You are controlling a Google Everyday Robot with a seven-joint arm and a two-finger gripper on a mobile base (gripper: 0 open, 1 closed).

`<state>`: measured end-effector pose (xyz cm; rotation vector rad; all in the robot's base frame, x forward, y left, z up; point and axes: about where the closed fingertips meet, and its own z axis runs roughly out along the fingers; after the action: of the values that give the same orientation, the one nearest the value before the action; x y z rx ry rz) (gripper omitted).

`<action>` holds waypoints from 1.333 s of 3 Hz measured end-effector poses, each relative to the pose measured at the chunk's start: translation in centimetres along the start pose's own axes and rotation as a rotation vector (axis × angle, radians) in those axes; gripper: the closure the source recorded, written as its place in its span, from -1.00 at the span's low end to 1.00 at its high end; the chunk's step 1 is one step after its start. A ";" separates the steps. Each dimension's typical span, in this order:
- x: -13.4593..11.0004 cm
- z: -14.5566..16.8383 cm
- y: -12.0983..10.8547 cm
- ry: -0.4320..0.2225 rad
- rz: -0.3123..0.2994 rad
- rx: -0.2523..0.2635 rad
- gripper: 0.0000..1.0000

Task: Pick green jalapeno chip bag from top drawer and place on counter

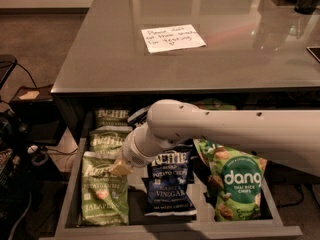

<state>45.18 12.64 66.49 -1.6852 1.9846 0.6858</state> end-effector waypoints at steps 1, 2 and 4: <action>-0.4 -1.7 0.3 -0.024 0.051 -0.003 0.77; -1.8 -5.5 0.4 -0.085 0.074 0.027 1.00; -5.5 -14.8 -0.1 -0.195 0.093 0.072 1.00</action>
Offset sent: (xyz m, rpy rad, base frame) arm 0.0024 -0.0441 0.1014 0.1544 -0.0055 -0.1491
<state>45.90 7.53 81.36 -1.4339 1.9347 0.7704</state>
